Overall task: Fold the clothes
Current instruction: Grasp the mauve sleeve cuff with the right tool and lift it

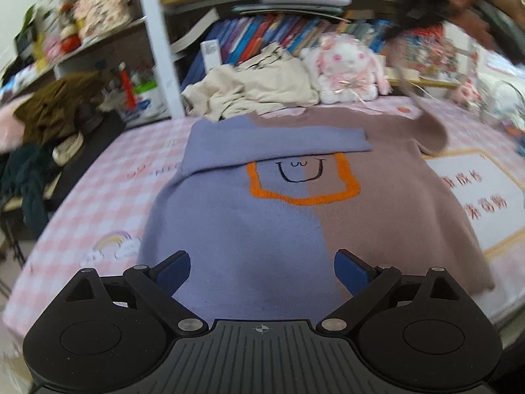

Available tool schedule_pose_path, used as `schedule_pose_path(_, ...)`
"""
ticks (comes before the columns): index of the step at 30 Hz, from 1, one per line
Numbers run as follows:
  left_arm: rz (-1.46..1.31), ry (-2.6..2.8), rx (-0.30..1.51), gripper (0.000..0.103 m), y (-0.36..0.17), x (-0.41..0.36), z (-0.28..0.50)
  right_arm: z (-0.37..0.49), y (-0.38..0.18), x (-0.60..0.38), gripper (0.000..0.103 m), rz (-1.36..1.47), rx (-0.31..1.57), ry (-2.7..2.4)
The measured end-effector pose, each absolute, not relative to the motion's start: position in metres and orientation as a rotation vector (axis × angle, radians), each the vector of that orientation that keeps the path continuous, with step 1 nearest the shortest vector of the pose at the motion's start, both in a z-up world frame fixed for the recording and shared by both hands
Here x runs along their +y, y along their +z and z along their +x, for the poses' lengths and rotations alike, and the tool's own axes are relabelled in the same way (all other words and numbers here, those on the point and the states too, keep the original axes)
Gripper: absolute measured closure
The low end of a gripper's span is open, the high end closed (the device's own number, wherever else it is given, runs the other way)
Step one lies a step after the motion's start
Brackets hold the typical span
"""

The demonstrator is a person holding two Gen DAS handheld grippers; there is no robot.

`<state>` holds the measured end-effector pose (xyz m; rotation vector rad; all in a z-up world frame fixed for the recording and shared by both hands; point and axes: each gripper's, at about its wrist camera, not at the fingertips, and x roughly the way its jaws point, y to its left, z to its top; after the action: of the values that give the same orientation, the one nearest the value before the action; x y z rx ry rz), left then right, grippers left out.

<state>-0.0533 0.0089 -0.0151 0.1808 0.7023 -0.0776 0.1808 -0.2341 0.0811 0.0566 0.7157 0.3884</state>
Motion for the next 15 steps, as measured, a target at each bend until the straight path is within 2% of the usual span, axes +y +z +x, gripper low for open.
schedule_pose_path(8,0.299,-0.147,0.691,0.007,-0.018,0.029,-0.064,0.196,0.083,-0.128,0.099,0.006,0.669,0.429)
schedule_pose_path(15,0.345,-0.153,0.701,0.007,-0.018,0.050,-0.068,0.213,0.064,-0.075,0.099,0.021,0.693,0.427)
